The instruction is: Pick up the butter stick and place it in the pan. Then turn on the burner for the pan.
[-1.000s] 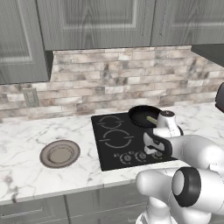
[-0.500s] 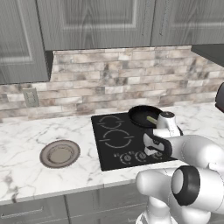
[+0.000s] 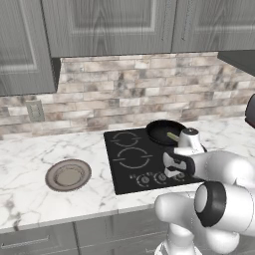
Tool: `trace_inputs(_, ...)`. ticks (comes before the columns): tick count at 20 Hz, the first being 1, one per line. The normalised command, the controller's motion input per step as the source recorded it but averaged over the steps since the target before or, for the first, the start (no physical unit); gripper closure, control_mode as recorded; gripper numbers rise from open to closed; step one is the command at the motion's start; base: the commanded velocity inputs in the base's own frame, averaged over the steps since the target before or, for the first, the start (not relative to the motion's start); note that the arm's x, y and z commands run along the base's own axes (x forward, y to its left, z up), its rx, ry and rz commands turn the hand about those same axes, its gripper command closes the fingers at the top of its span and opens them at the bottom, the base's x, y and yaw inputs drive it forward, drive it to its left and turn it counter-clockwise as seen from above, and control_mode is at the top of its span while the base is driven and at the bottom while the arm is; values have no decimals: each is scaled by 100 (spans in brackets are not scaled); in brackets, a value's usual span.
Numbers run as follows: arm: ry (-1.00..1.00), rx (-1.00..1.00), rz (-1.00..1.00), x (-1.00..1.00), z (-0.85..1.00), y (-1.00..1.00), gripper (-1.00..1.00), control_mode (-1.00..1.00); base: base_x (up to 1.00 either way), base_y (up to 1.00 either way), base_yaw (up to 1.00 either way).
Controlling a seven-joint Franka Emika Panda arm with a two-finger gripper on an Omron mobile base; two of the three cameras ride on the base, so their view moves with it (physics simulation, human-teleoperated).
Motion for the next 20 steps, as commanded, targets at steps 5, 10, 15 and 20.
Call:
trace_inputs(5, 0, 0, 0, 9, -16, 0, -100, -100, 0, 0, 0)
trace_inputs(10, 0, 0, 0, 2, -18, 0, -100, -100, 0, 0, 0)
trace_inputs(15, 0, 0, 0, 0, -25, 1, 100, -100, 0, 0, 0)
trace_inputs(20, 0, 0, 0, 0, -28, 5, 100, -100, 0, 0, 0)
